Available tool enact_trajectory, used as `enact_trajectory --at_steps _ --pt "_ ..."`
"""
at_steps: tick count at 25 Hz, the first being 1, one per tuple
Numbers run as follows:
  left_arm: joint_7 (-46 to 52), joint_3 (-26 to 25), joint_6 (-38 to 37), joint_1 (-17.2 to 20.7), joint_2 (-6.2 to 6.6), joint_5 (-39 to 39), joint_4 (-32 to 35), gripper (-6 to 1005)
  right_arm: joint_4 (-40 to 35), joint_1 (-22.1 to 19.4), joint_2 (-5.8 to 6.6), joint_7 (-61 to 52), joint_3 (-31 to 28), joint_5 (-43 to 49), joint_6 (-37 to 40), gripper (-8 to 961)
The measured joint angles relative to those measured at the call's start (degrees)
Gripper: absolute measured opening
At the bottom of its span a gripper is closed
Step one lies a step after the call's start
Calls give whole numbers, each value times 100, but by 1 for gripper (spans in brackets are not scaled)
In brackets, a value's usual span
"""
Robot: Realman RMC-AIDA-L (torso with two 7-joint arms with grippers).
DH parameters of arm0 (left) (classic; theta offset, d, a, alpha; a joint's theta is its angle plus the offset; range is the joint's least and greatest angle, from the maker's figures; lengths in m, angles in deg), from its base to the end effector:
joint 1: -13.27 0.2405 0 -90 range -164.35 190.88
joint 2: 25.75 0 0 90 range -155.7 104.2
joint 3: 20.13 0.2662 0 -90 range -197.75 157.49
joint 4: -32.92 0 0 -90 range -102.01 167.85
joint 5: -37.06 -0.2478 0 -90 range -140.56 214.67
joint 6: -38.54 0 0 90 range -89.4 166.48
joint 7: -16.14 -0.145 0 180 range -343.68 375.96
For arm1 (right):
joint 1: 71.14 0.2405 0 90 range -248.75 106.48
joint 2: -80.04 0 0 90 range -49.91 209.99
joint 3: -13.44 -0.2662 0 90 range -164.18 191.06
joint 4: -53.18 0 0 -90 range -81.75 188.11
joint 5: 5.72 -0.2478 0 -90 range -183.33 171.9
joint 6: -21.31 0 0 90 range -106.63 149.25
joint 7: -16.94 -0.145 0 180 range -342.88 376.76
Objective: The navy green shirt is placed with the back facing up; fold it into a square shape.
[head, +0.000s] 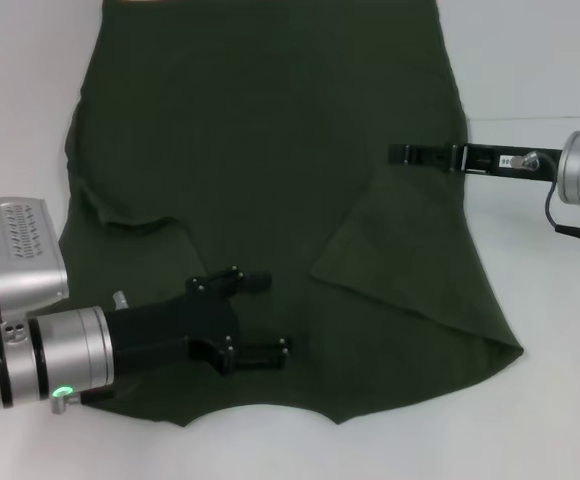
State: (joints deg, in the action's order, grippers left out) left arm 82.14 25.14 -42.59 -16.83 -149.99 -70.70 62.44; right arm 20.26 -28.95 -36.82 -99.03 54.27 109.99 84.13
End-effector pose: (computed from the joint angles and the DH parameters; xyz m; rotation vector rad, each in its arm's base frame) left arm -0.2773 0.3498 -0.0785 -2.7139 -0.5147 -0.7741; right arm 0.2628 0.4661 0.0031 -2.2569 1.3080 0.6562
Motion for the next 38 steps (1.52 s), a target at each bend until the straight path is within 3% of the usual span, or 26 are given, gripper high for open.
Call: enact_trajectory --at_steps 8,15,20,27,38 --pt "836 -187 -433 226 30 -25 516 950 150 -586 -76 1489 -5 -1024 792 911" --pt "1758 -545 -681 732 28 -242 1205 949 429 -841 -144 2663 5 -1291 1447 924" --pt "2059 -1254 -660 954 25 -738 1537 950 490 -811 -198 2809 60 -1271 1467 924" --pt "2010 -1682 -634 1129 24 -1162 1932 950 496 -702 -241 2824 330 -1228 1479 923" --pt "1790 -2025 -613 1258 26 -1818 2551 950 414 -668 -136 3109 1225 -1226 2065 922"
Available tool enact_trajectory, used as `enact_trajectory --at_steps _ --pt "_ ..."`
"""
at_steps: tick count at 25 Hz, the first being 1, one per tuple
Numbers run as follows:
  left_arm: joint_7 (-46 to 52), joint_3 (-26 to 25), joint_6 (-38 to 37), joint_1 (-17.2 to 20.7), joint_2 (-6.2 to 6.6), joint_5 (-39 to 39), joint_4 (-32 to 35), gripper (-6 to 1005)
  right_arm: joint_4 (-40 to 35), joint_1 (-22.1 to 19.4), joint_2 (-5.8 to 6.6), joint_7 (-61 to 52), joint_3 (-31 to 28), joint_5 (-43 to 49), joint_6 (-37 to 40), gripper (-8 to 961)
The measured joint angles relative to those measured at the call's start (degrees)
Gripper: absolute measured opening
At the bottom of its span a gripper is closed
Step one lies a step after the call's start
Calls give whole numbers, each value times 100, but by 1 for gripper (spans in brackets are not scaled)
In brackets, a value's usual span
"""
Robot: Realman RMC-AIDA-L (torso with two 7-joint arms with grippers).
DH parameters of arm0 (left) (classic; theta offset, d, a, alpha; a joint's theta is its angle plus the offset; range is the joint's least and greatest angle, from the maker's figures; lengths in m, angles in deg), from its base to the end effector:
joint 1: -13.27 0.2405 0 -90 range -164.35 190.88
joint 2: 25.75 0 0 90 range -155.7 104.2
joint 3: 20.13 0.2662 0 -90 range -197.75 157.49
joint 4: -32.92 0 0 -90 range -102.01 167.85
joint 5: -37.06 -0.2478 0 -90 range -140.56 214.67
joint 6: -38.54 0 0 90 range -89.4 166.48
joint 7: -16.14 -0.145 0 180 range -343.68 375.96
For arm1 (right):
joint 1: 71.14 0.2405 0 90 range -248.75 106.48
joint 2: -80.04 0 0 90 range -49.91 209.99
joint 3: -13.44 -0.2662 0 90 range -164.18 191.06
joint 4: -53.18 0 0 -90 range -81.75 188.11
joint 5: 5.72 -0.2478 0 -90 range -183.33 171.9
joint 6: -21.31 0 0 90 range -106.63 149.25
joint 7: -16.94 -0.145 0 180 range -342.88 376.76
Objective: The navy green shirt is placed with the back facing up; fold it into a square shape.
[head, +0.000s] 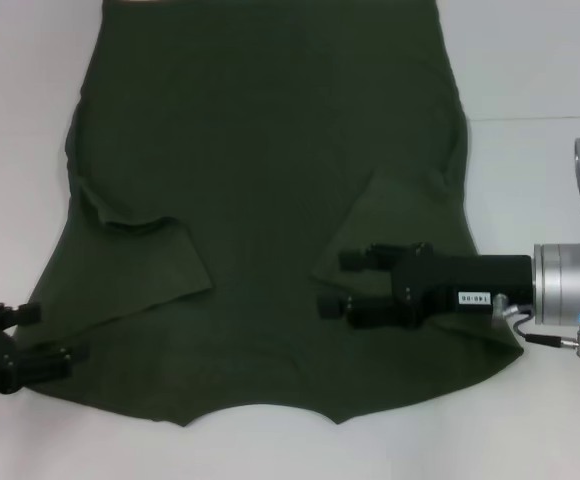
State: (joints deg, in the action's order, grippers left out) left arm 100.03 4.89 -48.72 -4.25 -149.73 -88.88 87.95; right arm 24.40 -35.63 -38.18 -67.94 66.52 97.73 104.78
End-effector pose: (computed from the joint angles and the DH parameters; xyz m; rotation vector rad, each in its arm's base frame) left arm -0.3795 0.3022 0.0503 -2.3788 -0.8855 -0.4403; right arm 0.2538 0.3806 -0.0494 -2.8099 0.7731 0.7814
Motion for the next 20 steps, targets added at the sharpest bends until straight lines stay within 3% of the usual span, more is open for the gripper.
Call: enact_trajectory --at_steps 20 --pt "42 -93 832 170 -40 -568 95 950 -14 51 32 -53 -128 -54 39 920"
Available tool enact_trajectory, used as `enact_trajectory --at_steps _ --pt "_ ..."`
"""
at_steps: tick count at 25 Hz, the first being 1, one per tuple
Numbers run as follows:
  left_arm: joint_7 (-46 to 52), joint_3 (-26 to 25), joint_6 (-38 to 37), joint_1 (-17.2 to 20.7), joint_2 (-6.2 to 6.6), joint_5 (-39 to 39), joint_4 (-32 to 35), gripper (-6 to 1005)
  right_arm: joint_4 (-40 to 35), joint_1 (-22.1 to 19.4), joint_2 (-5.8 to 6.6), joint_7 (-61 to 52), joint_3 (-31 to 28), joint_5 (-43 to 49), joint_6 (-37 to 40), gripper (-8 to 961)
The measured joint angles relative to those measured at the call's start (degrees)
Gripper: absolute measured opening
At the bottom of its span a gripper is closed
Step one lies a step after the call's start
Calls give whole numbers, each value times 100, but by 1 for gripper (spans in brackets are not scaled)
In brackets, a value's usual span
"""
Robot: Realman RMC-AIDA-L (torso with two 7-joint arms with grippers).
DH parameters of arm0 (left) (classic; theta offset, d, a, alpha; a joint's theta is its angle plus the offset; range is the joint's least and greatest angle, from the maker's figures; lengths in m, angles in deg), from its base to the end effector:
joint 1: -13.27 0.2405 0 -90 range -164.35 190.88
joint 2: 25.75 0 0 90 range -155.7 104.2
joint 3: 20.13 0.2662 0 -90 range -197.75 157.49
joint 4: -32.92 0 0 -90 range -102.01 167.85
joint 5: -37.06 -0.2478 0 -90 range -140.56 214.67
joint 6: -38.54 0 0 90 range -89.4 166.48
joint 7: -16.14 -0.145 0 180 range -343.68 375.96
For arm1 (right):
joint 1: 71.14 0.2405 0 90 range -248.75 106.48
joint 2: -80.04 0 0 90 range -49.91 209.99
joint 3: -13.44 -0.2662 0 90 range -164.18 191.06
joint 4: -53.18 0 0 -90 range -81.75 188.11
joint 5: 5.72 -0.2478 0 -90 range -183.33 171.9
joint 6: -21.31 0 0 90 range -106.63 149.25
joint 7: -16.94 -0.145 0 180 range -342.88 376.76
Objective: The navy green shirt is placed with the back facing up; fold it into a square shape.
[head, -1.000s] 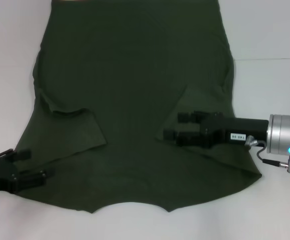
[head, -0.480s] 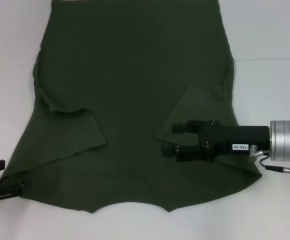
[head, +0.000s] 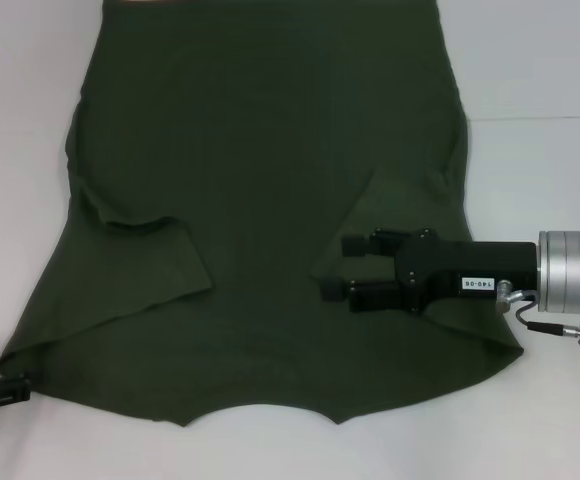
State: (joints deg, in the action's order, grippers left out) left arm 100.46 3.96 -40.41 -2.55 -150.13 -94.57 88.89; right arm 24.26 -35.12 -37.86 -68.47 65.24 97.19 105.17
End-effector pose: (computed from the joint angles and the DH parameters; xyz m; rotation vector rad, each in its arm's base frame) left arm -0.4135 0.2925 0.0552 -2.2654 -0.9596 -0.2292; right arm 0.2506 0.3860 -0.0426 -2.7880 0.7736 0.8127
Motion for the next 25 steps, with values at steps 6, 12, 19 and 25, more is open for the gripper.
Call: enact_trajectory --at_steps 6,12,19,25 --pt "2 51 149 -45 1 -56 -116 950 0 2 -4 -2 -59 0 -28 920" --pt "5 90 214 -60 1 -71 -132 949 0 10 -4 -2 -104 0 -34 920" --pt "52 164 161 -66 1 -82 -131 949 0 11 -4 -1 -134 0 -63 919" --pt "153 267 116 -120 1 -202 -136 950 0 10 -4 -2 -135 0 -82 919"
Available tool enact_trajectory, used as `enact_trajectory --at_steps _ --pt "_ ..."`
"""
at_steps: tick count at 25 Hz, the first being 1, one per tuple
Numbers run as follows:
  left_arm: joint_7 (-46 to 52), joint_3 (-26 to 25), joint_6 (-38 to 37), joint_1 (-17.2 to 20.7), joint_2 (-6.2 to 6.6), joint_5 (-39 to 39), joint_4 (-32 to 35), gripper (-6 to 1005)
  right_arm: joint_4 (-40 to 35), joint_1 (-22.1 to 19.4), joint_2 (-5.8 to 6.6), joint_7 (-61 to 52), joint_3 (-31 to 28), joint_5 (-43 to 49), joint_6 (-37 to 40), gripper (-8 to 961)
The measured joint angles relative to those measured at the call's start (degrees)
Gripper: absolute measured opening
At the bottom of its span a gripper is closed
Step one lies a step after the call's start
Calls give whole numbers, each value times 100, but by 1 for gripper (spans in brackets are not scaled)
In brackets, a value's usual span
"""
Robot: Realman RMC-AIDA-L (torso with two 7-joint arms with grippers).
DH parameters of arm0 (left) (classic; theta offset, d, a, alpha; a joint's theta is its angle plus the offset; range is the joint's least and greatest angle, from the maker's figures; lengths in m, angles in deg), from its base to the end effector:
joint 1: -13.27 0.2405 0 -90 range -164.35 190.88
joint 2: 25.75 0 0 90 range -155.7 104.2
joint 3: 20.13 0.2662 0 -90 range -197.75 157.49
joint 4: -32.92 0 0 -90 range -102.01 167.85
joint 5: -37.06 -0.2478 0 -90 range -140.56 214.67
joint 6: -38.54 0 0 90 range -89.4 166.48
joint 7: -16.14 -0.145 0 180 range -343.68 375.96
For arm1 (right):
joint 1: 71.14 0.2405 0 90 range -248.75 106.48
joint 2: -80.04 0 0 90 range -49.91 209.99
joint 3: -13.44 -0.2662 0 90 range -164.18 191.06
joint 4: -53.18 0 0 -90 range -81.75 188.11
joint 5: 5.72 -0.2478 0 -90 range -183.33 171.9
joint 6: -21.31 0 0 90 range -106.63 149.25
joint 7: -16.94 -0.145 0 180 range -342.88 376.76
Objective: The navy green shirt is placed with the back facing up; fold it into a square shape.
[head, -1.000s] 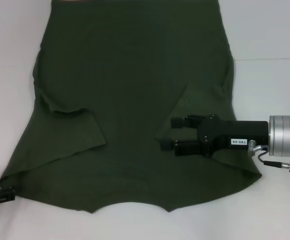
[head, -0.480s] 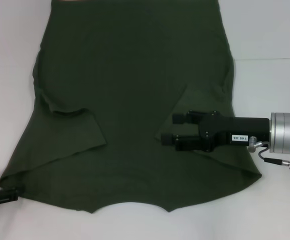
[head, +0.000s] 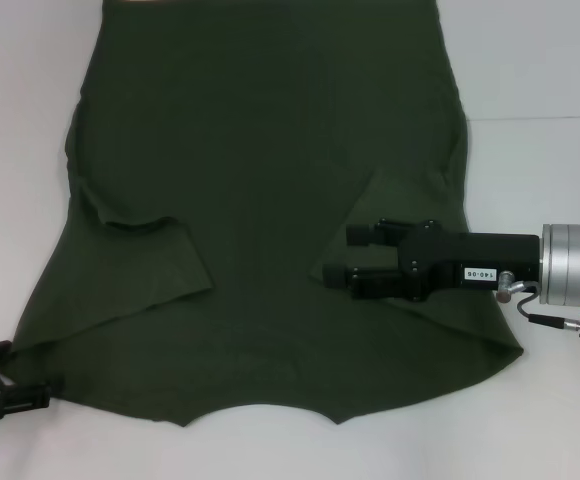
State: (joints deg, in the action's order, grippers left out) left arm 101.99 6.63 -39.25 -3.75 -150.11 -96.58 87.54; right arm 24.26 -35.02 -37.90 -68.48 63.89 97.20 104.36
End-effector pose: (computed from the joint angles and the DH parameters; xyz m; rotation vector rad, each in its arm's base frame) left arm -0.4083 0.3010 0.0417 -2.3176 -0.9740 -0.1919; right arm 0.2518 0.3900 -0.0396 -2.7539 0.7810 0.8220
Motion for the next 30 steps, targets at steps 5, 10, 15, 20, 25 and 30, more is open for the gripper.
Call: enact_trajectory --at_steps 5,10,15,20,25,30 --pt "20 33 -136 -37 0 -1 -4 950 0 0 0 3 0 1 -8 918" --pt "20 33 -304 -85 8 -1 -4 950 0 -2 0 22 -3 0 -8 918" --pt "20 140 -329 -107 8 2 -4 949 0 -9 0 41 -29 0 -8 917" --pt "25 187 -334 -146 3 8 -25 920 10 -28 0 50 -59 0 -4 917" --pt "107 190 -298 -183 18 5 -19 890 10 -42 0 53 -76 0 31 917" --pt "152 190 -193 -195 34 -12 16 861 9 -44 0 53 -95 0 36 916"
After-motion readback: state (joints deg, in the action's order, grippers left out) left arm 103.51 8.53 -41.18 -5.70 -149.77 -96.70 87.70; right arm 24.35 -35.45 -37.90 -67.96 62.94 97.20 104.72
